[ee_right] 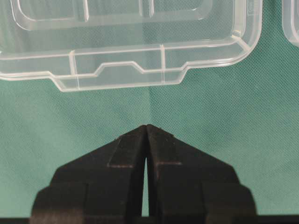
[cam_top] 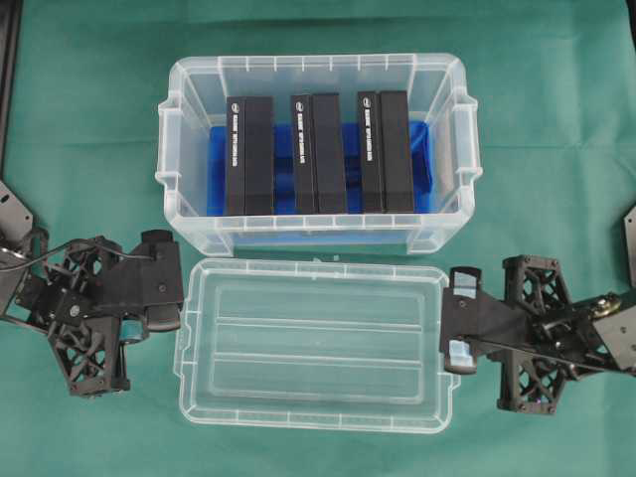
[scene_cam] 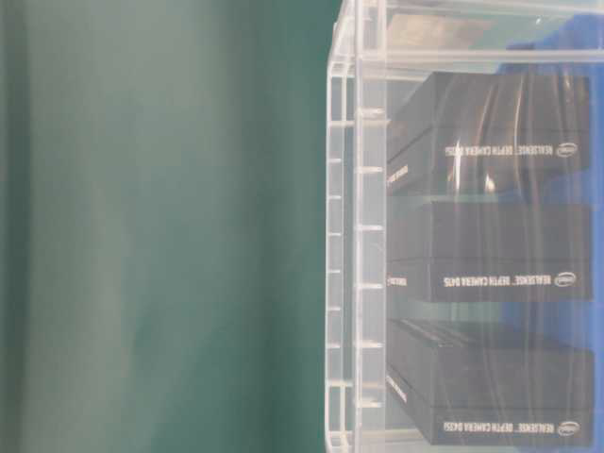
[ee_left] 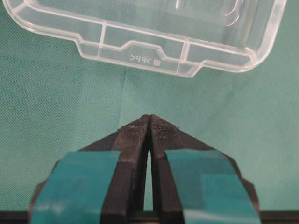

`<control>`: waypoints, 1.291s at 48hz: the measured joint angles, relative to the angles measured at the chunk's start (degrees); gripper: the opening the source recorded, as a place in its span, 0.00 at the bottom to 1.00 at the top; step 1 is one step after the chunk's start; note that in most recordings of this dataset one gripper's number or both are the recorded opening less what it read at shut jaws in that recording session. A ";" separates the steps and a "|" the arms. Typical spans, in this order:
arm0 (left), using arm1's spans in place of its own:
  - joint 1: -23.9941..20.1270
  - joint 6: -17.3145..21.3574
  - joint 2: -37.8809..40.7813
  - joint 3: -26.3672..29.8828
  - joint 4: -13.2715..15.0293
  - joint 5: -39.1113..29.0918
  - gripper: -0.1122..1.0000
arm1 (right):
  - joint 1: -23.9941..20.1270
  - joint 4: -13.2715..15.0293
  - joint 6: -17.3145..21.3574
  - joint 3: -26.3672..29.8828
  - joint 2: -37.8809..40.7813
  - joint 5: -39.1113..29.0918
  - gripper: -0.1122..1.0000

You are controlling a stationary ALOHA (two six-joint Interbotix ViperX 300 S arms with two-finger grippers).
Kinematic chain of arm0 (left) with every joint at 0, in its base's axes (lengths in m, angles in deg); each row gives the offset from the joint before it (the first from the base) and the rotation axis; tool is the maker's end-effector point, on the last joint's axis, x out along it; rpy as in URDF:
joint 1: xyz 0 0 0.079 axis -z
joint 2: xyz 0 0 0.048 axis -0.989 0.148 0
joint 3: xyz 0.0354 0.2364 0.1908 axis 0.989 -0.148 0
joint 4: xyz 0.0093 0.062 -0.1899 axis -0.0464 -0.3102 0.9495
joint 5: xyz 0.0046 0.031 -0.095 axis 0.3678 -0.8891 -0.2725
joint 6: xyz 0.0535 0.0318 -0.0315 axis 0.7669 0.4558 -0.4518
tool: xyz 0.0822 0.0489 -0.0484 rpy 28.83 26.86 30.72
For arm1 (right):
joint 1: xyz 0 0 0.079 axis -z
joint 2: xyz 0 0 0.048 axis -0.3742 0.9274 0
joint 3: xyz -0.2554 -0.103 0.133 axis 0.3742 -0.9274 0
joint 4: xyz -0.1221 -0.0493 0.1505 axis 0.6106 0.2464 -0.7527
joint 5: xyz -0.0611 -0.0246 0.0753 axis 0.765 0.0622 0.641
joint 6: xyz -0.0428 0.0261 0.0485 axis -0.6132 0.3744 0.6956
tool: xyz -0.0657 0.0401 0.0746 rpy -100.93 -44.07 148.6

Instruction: Clamp the lid of the box with both arms, then lift and open it.

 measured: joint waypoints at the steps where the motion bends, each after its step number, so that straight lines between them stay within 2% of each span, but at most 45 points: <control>1: 0.00 0.00 0.00 0.09 -0.09 0.00 0.12 | 0.00 0.00 0.00 0.00 0.09 0.00 0.11; 11: 0.09 0.35 0.00 0.18 -0.26 -0.09 0.12 | 0.00 0.44 -0.09 0.26 -0.09 0.00 0.11; 26: 0.09 1.85 -2.81 3.25 -0.79 -1.67 0.11 | 0.00 4.66 -0.09 2.29 -5.19 -2.90 0.11; 36: -0.09 3.87 -5.71 4.83 -0.88 -3.16 0.12 | 0.00 6.06 -0.09 3.34 -7.65 -6.06 0.11; 50: -4.48 7.12 -6.33 4.83 -1.05 -3.52 0.12 | 0.88 9.14 -0.35 3.52 -7.82 -7.12 0.11; 62: -9.67 12.39 -8.79 4.92 -1.05 -4.48 0.12 | 5.27 11.78 -1.14 3.52 -10.81 -9.05 0.11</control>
